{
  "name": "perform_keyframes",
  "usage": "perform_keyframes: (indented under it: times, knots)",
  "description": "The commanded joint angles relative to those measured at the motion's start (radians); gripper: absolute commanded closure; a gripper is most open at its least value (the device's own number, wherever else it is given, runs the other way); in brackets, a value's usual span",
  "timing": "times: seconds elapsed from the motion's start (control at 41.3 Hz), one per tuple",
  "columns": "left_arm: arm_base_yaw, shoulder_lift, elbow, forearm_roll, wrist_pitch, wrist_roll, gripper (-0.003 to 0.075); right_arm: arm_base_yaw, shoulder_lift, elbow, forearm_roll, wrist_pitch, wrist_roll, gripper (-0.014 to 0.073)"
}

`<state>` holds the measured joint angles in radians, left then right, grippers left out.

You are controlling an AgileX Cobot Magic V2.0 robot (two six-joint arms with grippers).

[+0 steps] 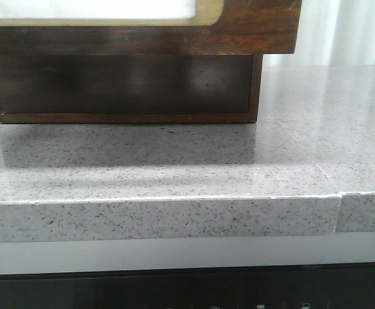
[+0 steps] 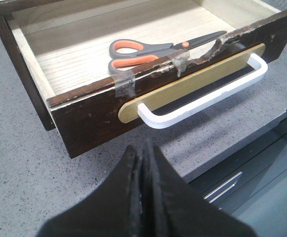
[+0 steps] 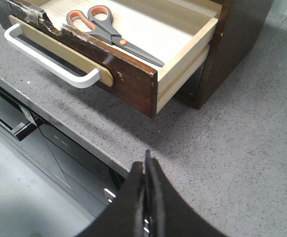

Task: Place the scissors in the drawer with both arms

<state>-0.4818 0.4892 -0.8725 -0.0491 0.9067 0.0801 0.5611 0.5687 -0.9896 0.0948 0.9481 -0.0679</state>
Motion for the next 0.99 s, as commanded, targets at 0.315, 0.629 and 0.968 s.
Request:
perform_keyframes:
  times: [0.315, 0.629, 0.968]
  knots:
    - [0.268, -0.217, 0.369, 0.006, -0.464, -0.006, 0.0741, -0.003, 0.004, -0.023, 0.003, -0.069, 0.001, 0.0662]
    - [0.424, -0.498, 0.786, -0.013, -0.746, -0.006, 0.0741, -0.003, 0.004, -0.023, 0.003, -0.069, 0.001, 0.0662]
    - [0.431, -0.511, 0.902, -0.013, -0.907, -0.006, 0.0741, -0.003, 0.004, -0.023, 0.003, -0.068, 0.001, 0.0662]
